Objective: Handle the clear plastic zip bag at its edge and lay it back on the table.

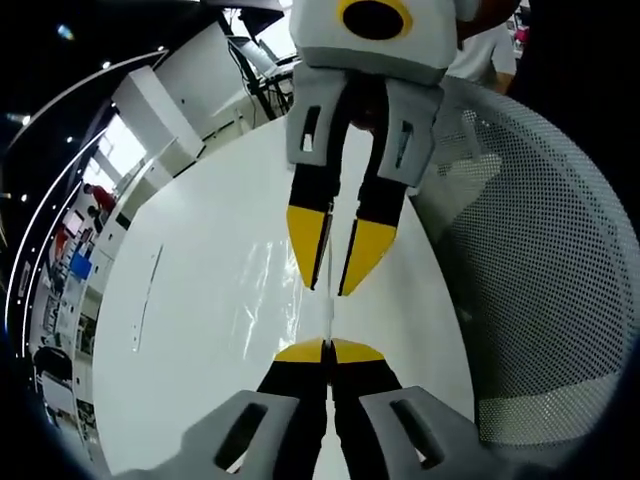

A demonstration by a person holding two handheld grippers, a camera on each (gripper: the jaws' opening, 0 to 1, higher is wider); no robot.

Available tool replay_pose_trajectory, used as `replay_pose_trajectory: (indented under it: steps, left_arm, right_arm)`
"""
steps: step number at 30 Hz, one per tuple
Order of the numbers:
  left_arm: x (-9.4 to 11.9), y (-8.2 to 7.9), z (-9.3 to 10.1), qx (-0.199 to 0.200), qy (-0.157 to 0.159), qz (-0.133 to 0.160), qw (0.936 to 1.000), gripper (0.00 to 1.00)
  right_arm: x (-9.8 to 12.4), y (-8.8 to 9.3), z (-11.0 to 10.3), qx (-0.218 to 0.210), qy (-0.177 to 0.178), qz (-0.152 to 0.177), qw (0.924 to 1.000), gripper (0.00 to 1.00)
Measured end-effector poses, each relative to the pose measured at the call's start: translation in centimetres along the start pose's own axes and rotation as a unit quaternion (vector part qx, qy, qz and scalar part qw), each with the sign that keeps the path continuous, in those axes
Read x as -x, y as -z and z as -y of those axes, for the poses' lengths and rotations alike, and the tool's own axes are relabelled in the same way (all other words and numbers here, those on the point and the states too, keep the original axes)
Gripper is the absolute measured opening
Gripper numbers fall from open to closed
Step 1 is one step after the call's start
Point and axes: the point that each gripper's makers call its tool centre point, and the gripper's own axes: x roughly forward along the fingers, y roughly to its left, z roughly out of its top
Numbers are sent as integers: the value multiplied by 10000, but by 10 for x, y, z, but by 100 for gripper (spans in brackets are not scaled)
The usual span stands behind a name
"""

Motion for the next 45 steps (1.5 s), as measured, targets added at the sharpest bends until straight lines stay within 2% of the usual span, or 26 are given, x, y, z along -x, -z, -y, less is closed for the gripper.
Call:
replay_pose_trajectory:
  steps: [27,45]
  left_arm:
    - [-2,-2,1,141,143,-58,9998,0]
    - [-5,-2,2,159,282,-96,9994,0]
  right_arm:
    - [-14,-2,-2,383,-367,-131,9985,3]
    - [-15,-2,-7,562,-473,-173,9971,0]
